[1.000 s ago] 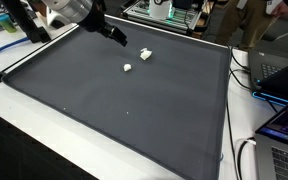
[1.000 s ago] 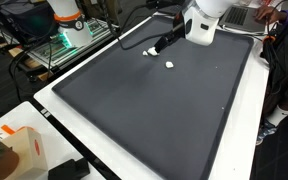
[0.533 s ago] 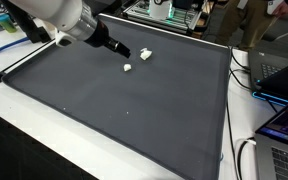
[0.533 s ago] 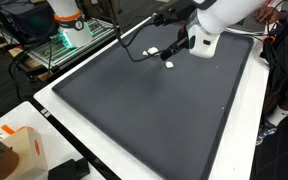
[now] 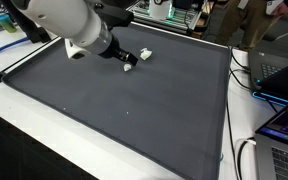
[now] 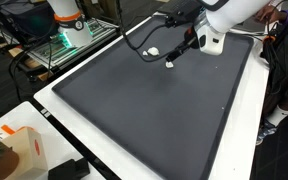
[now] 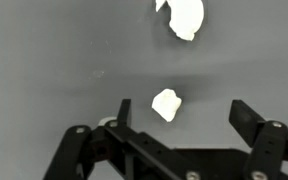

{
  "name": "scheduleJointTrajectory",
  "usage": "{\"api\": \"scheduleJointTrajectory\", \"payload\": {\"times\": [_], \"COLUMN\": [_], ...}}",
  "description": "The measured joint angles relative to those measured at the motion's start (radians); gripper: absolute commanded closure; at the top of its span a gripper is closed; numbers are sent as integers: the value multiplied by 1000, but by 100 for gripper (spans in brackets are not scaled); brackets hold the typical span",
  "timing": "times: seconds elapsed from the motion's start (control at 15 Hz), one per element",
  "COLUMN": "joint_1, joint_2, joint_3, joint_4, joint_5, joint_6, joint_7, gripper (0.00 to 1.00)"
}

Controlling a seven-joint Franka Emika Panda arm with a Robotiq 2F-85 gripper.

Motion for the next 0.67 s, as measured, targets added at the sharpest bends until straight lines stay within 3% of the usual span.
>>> {"api": "scheduleJointTrajectory", "payload": {"times": [0.33, 0.67], "joint_1": [95, 121], "joint_2": [-79, -192], "joint_3": [1, 7], "joint_4": [-87, -237], "joint_5": [-62, -60], "joint_6": [26, 114], "joint_7": [61, 151], "gripper": [0, 0]}}
